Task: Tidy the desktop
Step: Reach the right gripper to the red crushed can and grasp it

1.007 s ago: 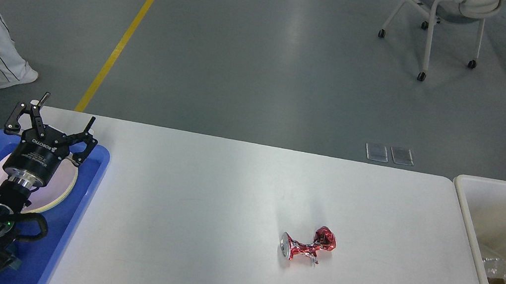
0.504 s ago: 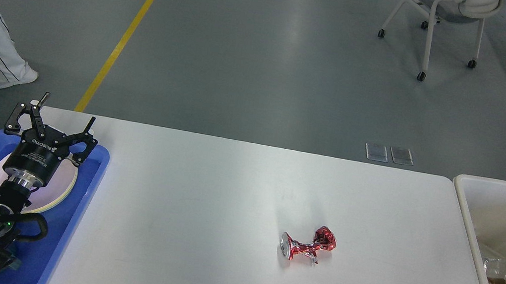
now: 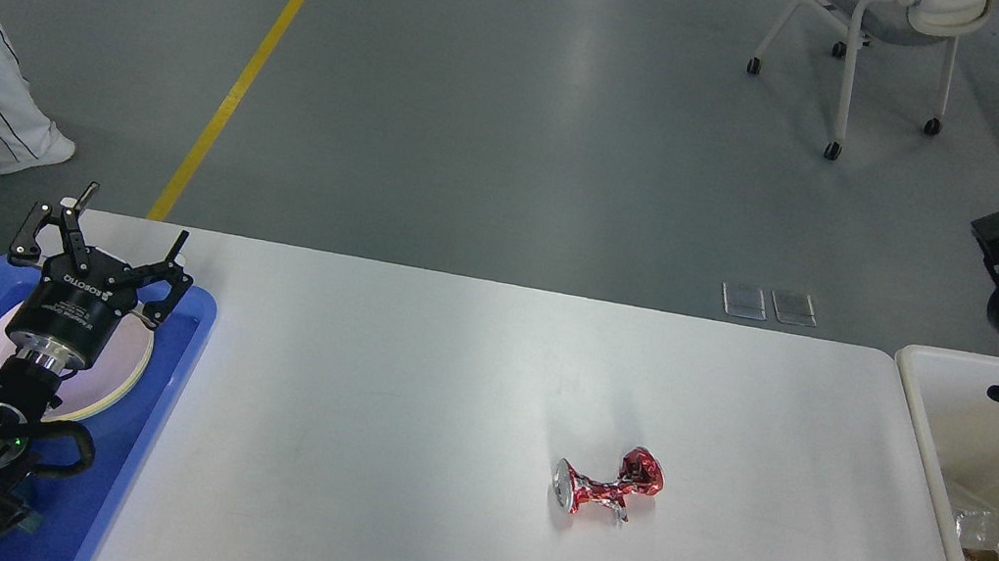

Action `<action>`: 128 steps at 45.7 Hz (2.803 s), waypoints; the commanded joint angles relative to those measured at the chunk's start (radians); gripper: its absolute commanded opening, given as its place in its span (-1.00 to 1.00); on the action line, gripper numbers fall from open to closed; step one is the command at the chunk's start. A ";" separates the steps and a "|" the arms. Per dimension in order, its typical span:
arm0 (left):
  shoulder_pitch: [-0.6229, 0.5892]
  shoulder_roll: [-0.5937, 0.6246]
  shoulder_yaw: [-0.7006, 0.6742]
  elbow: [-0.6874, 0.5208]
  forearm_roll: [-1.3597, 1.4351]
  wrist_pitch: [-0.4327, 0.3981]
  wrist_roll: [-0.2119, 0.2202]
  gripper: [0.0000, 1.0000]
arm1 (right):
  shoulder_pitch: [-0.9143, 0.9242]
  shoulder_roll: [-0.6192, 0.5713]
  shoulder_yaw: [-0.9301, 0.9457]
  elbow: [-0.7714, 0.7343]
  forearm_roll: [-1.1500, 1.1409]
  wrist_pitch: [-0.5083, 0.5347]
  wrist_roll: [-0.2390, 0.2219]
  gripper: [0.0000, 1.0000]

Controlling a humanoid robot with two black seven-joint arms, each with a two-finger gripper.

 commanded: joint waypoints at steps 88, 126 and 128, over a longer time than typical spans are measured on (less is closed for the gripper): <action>0.001 -0.002 0.000 0.000 0.000 -0.001 0.002 0.96 | 0.009 0.199 -0.095 0.691 0.030 0.059 0.011 0.95; 0.001 -0.002 0.000 0.000 0.000 -0.001 0.000 0.96 | -0.063 0.259 -0.044 0.588 0.030 -0.004 0.000 0.11; 0.001 -0.002 0.000 0.000 0.000 -0.001 0.002 0.96 | -0.066 0.259 -0.038 0.588 0.030 -0.003 0.000 0.19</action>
